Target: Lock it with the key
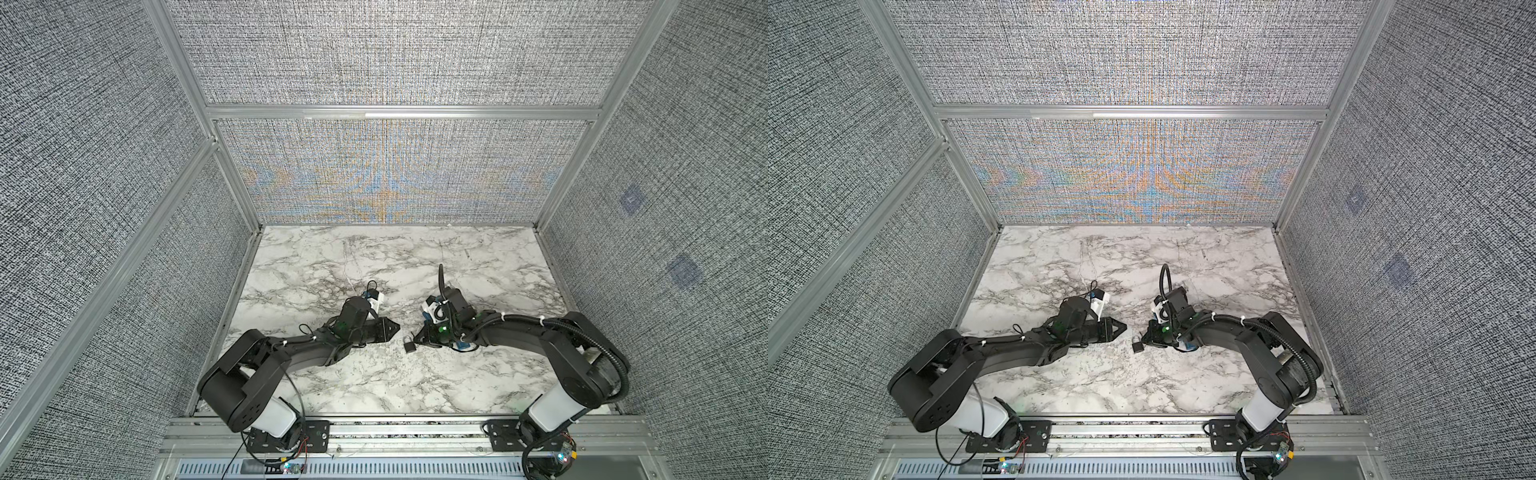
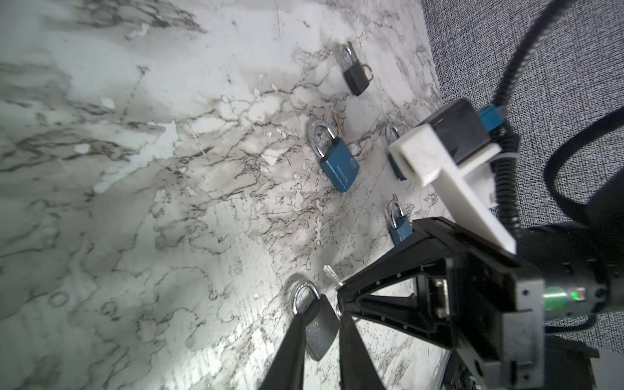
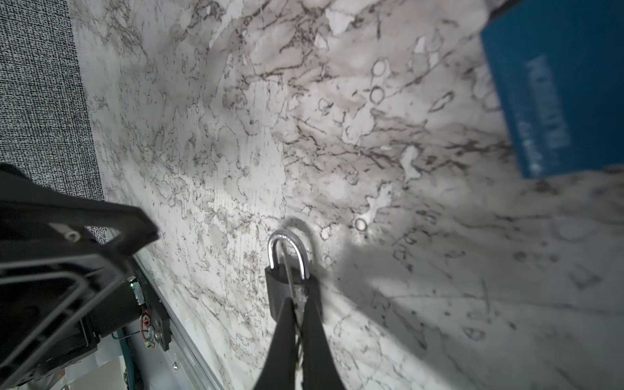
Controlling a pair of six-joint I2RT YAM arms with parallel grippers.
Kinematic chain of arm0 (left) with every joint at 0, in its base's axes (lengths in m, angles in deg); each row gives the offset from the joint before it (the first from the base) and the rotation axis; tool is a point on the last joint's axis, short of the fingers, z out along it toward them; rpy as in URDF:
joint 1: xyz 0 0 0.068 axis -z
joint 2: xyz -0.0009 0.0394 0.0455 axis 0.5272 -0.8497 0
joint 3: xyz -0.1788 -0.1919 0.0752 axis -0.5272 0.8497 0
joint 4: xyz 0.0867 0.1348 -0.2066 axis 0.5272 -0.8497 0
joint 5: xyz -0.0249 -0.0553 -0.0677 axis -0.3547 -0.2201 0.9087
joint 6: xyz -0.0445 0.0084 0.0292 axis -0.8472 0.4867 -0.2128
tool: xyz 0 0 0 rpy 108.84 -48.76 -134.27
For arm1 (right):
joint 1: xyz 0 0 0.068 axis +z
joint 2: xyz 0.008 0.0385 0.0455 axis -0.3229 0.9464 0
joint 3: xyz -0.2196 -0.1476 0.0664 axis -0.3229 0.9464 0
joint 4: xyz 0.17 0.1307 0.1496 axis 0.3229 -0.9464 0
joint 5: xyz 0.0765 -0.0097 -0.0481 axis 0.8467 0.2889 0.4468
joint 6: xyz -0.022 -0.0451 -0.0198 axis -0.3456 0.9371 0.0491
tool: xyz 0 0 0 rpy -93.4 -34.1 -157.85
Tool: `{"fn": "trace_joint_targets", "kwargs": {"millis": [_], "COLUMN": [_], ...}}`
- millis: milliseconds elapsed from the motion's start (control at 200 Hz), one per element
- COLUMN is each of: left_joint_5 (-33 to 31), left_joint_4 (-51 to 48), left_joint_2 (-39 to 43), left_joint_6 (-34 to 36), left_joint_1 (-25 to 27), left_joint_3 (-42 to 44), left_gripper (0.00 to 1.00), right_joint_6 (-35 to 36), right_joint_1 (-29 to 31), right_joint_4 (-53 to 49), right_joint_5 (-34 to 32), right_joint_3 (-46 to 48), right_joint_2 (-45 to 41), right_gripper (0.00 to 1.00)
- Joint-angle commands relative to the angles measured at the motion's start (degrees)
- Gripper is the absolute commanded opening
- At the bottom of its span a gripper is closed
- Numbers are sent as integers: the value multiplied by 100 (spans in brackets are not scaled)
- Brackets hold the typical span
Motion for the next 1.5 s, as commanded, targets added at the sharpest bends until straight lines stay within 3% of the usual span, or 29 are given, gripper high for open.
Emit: {"fn": "trace_joint_targets", "kwargs": {"millis": [0,175,365,555,695,860,985,1186,1271,1406,1456,1496], "left_joint_5": [-321,-723,-984,-1209,-1355,-2206,-2946,-3895,-4396,-4962,-5089,-5176], "left_joint_4": [-456,-1423,-1627,-1787,-1949,-1977,-2153,-2551,-2686,-2768,-2678,-2619], "left_joint_2": [276,624,981,1312,1566,2087,2474,2821,2814,2664,2578,2481], "left_joint_6": [298,338,403,389,415,685,806,1150,1299,1495,1620,1747], "left_joint_1": [-49,-89,-103,-137,-177,-209,-235,-249,-261,-299,-343,-385], "left_joint_3": [-50,-375,-395,-368,-369,-245,-385,-871,-1043,-1252,-1297,-1341], "left_gripper": [23,23,23,24,24,26,40,62,82,89,99,99], "right_joint_6": [-49,-5,36,112,251,525,652,1105,1209,1248,1213,1179], "right_joint_1": [13,39,41,44,49,49,2,-399,-571,-931,-1088,-1221], "right_joint_4": [89,-10,-54,-247,-634,-1280,-1701,-2077,-1986,-1791,-1714,-1633], "right_joint_5": [-74,-194,-213,-361,-563,-1096,-1821,-2462,-2826,-3122,-3181,-3261], "right_joint_3": [15,66,58,22,-143,-448,-820,-1727,-1840,-1841,-1813,-1753], "right_joint_2": [32,-25,-36,-161,-424,-991,-1345,-1670,-1756,-1875,-1929,-1986], "right_gripper": [6,9,13,25,27,30,38,62,88,96,99,99]}}
